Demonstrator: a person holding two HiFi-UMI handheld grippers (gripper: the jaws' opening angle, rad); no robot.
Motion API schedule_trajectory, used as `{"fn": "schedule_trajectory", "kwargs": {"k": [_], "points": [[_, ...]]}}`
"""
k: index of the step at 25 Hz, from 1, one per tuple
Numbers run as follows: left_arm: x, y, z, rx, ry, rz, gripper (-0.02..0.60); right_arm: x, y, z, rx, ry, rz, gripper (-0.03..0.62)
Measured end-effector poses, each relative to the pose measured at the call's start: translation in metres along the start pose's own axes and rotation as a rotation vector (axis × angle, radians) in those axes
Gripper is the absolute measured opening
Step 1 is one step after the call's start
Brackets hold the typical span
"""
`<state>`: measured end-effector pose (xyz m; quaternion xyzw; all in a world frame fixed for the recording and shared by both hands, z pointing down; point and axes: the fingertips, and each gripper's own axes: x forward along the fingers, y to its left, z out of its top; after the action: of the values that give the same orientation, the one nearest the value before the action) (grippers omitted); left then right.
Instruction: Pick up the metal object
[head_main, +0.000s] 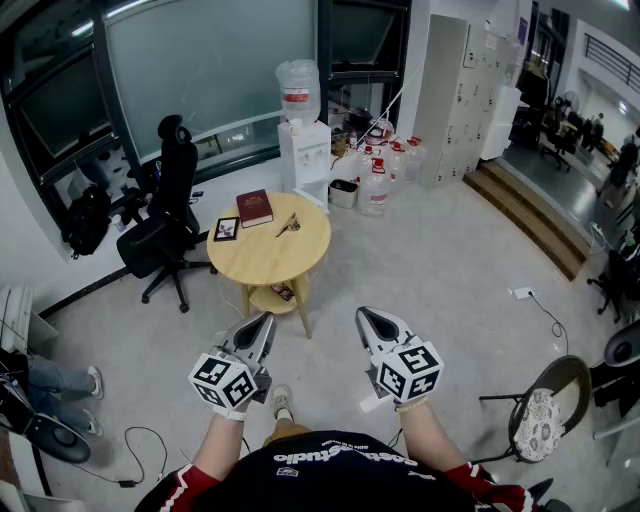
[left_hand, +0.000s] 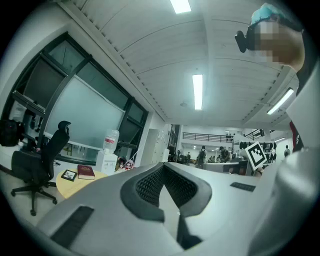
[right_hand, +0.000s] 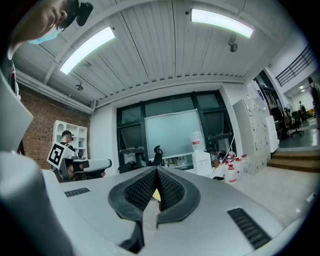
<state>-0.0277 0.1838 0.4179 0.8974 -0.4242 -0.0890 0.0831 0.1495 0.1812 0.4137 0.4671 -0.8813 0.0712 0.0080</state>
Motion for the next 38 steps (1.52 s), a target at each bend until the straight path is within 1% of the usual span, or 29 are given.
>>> {"fn": "schedule_trajectory", "kwargs": {"k": [10,16,22,27,35,38], "points": [[0.006,0.000,-0.002,0.011,-0.003,-0.005,0.017,0.000,-0.008,-0.003,-0.004,-0.002,-0.023,0.026],[0.005,0.004,0.003,0.025,-0.004,0.019,0.017,-0.001,-0.014,-0.003,-0.002,-0.007,-0.039,0.026],[-0.001,0.004,0.001,0.028,0.009,0.042,0.017,-0.005,-0.019,0.000,0.051,-0.043,-0.020,0.026],[-0.006,0.001,0.000,0.026,0.020,0.066,0.017,-0.006,-0.018,-0.001,0.061,-0.029,0.001,0.026],[-0.010,-0.009,-0.004,0.037,0.035,0.081,0.017,-0.010,-0.018,-0.007,0.090,-0.022,0.032,0.026],[-0.010,-0.010,-0.006,0.037,0.052,0.088,0.017,-0.012,-0.017,-0.009,0.102,-0.017,0.043,0.026]]}}
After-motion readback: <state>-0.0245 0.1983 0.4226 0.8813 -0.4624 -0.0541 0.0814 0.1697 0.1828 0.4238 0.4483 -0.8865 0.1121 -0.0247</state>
